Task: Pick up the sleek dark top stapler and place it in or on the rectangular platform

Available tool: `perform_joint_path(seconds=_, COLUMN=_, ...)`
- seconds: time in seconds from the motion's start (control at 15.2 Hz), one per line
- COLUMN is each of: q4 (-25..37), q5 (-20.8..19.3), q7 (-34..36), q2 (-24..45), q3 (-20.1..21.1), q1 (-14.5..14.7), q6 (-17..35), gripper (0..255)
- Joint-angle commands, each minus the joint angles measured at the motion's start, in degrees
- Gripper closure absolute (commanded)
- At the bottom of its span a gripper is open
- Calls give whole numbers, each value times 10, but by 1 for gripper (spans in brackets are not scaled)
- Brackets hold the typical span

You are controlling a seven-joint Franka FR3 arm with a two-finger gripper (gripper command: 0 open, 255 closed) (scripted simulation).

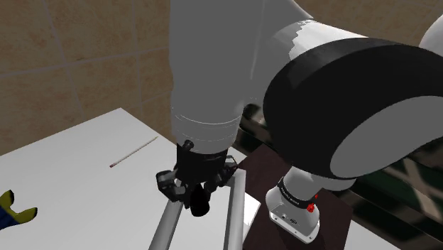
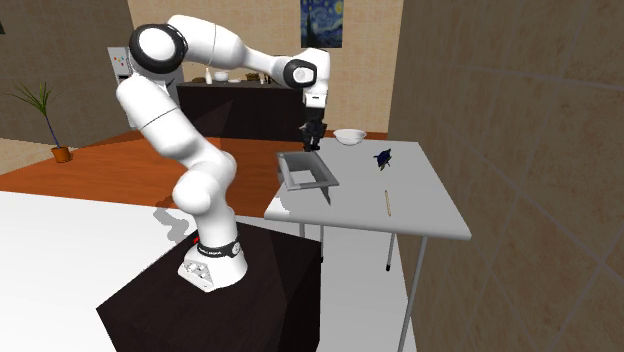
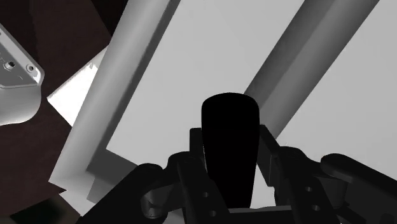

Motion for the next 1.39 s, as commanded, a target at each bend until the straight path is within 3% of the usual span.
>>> perform_joint_path(seconds=0.0, q4=-12, q5=18, q7=14, q2=-27, q3=3, q1=19, q6=-10, gripper=255)
perform_joint_path(seconds=0.07, q4=-17, q5=27, q7=21, q2=-39, q3=6, q1=29, q6=-15, gripper=255)
perform_joint_path(seconds=1.06, q4=-100, q5=49, q7=16, q2=-1, q3=59, q1=24, q6=107, gripper=255)
perform_joint_path(seconds=1.32, q4=-100, q5=50, q7=15, q2=-2, q3=60, q1=22, q6=107, gripper=255)
